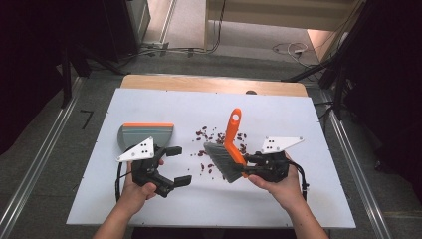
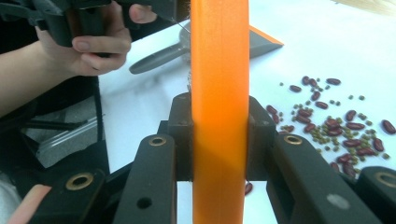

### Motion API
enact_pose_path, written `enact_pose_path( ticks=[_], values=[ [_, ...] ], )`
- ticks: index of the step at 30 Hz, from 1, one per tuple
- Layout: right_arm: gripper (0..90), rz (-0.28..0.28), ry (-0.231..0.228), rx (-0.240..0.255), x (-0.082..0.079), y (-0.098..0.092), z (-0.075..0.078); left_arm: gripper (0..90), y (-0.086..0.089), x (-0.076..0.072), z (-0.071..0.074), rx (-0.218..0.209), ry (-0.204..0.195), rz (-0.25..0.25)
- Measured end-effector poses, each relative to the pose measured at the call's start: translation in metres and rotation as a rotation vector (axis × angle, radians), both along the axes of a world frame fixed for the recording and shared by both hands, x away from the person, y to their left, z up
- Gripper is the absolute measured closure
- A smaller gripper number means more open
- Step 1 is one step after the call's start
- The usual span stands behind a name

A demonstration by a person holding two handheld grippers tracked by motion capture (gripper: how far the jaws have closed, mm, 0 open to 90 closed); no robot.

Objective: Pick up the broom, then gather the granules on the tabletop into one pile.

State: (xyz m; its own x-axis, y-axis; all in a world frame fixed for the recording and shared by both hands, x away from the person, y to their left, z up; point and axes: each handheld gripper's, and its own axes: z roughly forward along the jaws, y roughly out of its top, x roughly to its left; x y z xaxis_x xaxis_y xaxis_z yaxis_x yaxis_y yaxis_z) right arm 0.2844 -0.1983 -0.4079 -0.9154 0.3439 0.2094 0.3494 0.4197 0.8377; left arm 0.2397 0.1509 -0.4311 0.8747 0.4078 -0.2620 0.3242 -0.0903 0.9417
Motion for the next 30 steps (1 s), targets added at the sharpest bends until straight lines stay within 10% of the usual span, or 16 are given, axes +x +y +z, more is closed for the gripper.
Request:
enact_pose_path(
  ticks=[15, 30],
  values=[
    [68.8, -0.161, -0.053, -0.059, 0.013, -0.02, 0.005, 0.2, 0.003, -0.006, -0.005, 0.053, -0.016, 0.039],
    [68.8, -0.289, -0.139, -0.303, 0.059, -0.012, 0.004, 0.2, 0.03, -0.026, -0.015, 0.086, -0.02, 0.136]
  ],
)
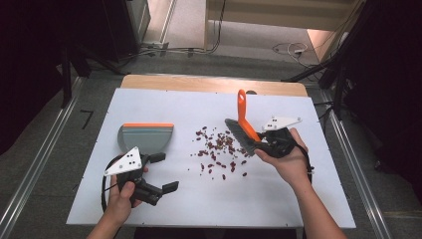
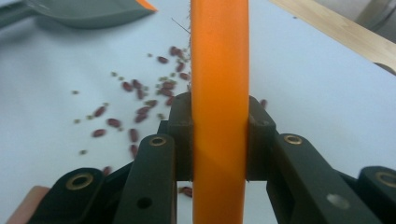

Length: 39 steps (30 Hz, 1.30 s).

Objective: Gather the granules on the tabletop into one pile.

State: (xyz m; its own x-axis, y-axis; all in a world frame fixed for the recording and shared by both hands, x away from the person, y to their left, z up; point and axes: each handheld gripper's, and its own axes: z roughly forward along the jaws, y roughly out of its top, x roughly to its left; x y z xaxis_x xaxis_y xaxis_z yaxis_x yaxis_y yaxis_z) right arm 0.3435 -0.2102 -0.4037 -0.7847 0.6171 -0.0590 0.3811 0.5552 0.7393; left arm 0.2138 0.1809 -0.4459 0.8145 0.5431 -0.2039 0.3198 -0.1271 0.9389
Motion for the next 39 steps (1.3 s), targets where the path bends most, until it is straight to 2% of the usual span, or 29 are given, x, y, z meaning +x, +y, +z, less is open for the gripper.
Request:
enact_pose_path(
  ticks=[4, 11, 16, 20, 23, 25, 28, 33, 36, 39],
  values=[
    [68.8, -0.052, -0.011, -0.065, 0.018, 0.002, -0.002, 0.3, 0.006, -0.002, -0.006, -0.011, 0.01, 0.019],
    [68.8, -0.133, -0.032, -0.222, 0.05, 0.012, -0.01, 0.3, 0.012, -0.002, -0.011, -0.012, 0.013, 0.037],
    [68.7, -0.179, -0.025, -0.386, 0.068, 0.024, -0.022, 0.3, 0.015, -0.001, -0.012, -0.02, 0.017, 0.047],
    [68.7, -0.198, -0.015, -0.479, 0.078, 0.035, -0.029, 0.3, 0.016, 0.0, -0.013, -0.015, 0.02, 0.049],
    [68.7, -0.194, -0.034, -0.557, 0.081, 0.044, -0.037, 0.2, 0.017, 0.0, -0.013, -0.009, 0.021, 0.053],
    [68.8, -0.184, -0.048, -0.582, 0.08, 0.052, -0.04, 0.3, 0.017, 0.0, -0.014, -0.003, 0.019, 0.059],
    [68.8, -0.142, -0.037, -0.62, 0.078, 0.064, -0.044, 0.3, 0.018, 0.0, -0.014, 0.003, 0.017, 0.062],
    [68.9, -0.095, -0.051, -0.692, 0.069, 0.076, -0.05, 0.3, 0.018, 0.0, -0.014, 0.006, 0.016, 0.067],
    [68.8, -0.086, -0.048, -0.7, 0.062, 0.078, -0.052, 0.3, 0.017, 0.0, -0.014, 0.007, 0.016, 0.068],
    [68.8, -0.077, -0.051, -0.688, 0.056, 0.079, -0.052, 0.3, 0.016, 0.001, -0.015, 0.009, 0.015, 0.071]
  ],
)
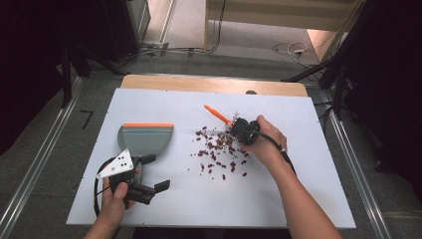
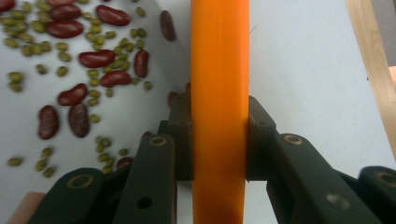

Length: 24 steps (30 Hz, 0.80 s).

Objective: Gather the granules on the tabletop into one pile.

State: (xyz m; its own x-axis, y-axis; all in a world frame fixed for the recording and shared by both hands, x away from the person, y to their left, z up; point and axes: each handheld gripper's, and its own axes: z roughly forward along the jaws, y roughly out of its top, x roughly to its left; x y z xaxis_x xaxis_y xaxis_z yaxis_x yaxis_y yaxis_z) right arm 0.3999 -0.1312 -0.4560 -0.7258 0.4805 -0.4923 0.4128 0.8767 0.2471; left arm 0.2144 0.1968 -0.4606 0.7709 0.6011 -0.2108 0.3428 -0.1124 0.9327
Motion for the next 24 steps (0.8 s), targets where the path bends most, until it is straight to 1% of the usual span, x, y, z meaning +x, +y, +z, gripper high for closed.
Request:
enact_pose_path(
  ticks=[1, 2, 3, 5, 8, 9, 10, 11, 12, 13, 15, 16, 18, 20, 21, 22, 24],
  values=[
    [68.8, 0.014, 0.001, 0.006, -0.002, 0.0, 0.0, 0.3, 0.0, 0.0, 0.0, 0.002, -0.001, 0.001],
    [68.8, 0.011, 0.002, 0.007, -0.006, 0.001, 0.0, 0.3, 0.0, 0.0, 0.0, 0.002, 0.0, 0.001],
    [68.8, 0.028, -0.006, -0.001, -0.008, 0.002, 0.0, 0.3, 0.0, 0.0, 0.0, 0.005, -0.001, 0.0],
    [68.8, 0.038, 0.005, 0.003, -0.015, 0.005, 0.0, 0.3, 0.001, 0.0, -0.001, 0.008, -0.002, 0.003],
    [68.8, 0.069, 0.006, 0.009, -0.022, 0.006, 0.0, 0.3, 0.002, 0.0, -0.001, 0.009, -0.002, 0.007],
    [68.8, 0.07, 0.017, 0.012, -0.026, 0.006, 0.001, 0.3, 0.002, 0.0, -0.001, 0.009, -0.004, 0.008],
    [68.7, 0.082, 0.012, 0.01, -0.028, 0.006, 0.001, 0.3, 0.002, 0.0, -0.001, 0.01, -0.004, 0.009],
    [68.8, 0.093, 0.027, 0.009, -0.03, 0.007, 0.001, 0.3, 0.002, 0.0, -0.001, 0.011, -0.004, 0.01],
    [68.7, 0.107, 0.024, 0.003, -0.032, 0.006, 0.002, 0.3, 0.003, 0.0, -0.001, 0.011, -0.003, 0.011],
    [68.8, 0.103, 0.038, 0.018, -0.033, 0.007, 0.004, 0.3, 0.003, 0.0, -0.001, 0.008, -0.002, 0.013],
    [68.8, 0.12, 0.045, 0.026, -0.033, 0.005, 0.009, 0.3, 0.003, 0.001, -0.002, 0.012, -0.003, 0.018],
    [68.7, 0.125, 0.029, 0.042, -0.03, 0.003, 0.013, 0.3, 0.004, 0.001, -0.002, 0.012, -0.004, 0.018],
    [68.8, 0.11, 0.005, 0.089, -0.024, 0.001, 0.021, 0.3, 0.005, 0.001, -0.001, 0.013, -0.004, 0.02],
    [68.7, 0.125, -0.015, 0.112, -0.016, 0.005, 0.028, 0.3, 0.005, 0.001, -0.002, 0.007, -0.004, 0.026],
    [68.7, 0.134, -0.031, 0.102, -0.012, 0.01, 0.029, 0.3, 0.006, 0.001, -0.002, 0.003, -0.005, 0.028],
    [68.7, 0.157, -0.046, 0.08, -0.009, 0.016, 0.029, 0.3, 0.006, 0.001, -0.002, 0.005, -0.007, 0.029],
    [68.7, 0.182, -0.075, 0.041, -0.002, 0.03, 0.026, 0.3, 0.005, 0.001, -0.003, 0.007, -0.01, 0.03]
  ],
)
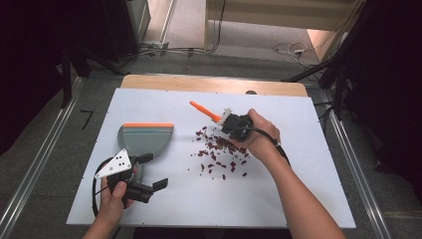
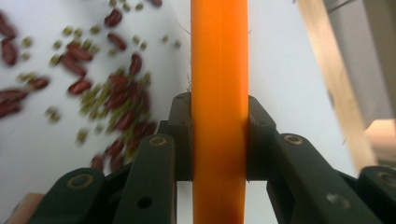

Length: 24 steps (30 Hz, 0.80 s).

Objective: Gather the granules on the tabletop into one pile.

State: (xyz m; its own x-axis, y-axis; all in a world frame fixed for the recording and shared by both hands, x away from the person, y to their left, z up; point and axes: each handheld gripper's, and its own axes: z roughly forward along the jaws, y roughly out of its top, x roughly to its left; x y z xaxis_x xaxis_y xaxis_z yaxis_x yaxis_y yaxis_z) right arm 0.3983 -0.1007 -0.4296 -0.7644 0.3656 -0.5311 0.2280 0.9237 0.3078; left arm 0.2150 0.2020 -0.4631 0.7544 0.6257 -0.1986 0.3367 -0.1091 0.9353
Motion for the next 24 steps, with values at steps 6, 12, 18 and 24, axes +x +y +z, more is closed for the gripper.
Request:
enact_pose_path(
  ticks=[6, 12, 18, 24],
  values=[
    [68.7, 0.042, -0.056, -0.082, 0.029, 0.028, -0.012, 0.3, 0.005, -0.002, -0.001, -0.009, -0.002, 0.013],
    [68.7, 0.073, -0.006, -0.118, 0.035, 0.04, -0.025, 0.3, 0.009, -0.003, -0.003, -0.007, -0.001, 0.023],
    [68.6, 0.129, 0.03, -0.149, 0.018, 0.038, -0.028, 0.3, 0.006, -0.002, -0.004, -0.005, 0.003, 0.025],
    [68.5, 0.186, 0.03, -0.136, -0.003, 0.028, -0.031, 0.3, 0.002, -0.005, -0.005, 0.001, -0.002, 0.018]
  ],
)
